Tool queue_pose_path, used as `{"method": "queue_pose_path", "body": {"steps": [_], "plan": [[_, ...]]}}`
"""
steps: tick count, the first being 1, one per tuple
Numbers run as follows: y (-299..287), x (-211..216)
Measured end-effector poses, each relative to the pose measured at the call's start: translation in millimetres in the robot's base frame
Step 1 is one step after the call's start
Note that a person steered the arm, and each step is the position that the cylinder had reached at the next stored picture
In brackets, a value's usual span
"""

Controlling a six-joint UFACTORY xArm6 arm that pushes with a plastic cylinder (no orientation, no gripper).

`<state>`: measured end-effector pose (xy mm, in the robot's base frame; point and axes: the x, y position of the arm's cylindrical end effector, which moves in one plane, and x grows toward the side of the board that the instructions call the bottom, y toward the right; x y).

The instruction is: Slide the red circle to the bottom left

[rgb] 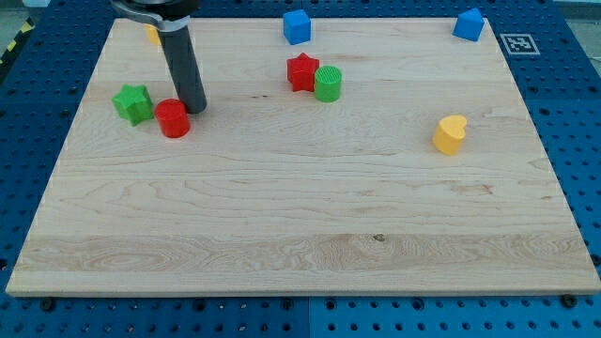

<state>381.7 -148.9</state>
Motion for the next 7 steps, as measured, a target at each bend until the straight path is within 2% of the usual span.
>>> {"method": "queue_pose_path", "body": {"steps": [3,4,7], "plan": [[-13.9,-14.6],[-14.0,0.1],[-14.2,102.9]]}}
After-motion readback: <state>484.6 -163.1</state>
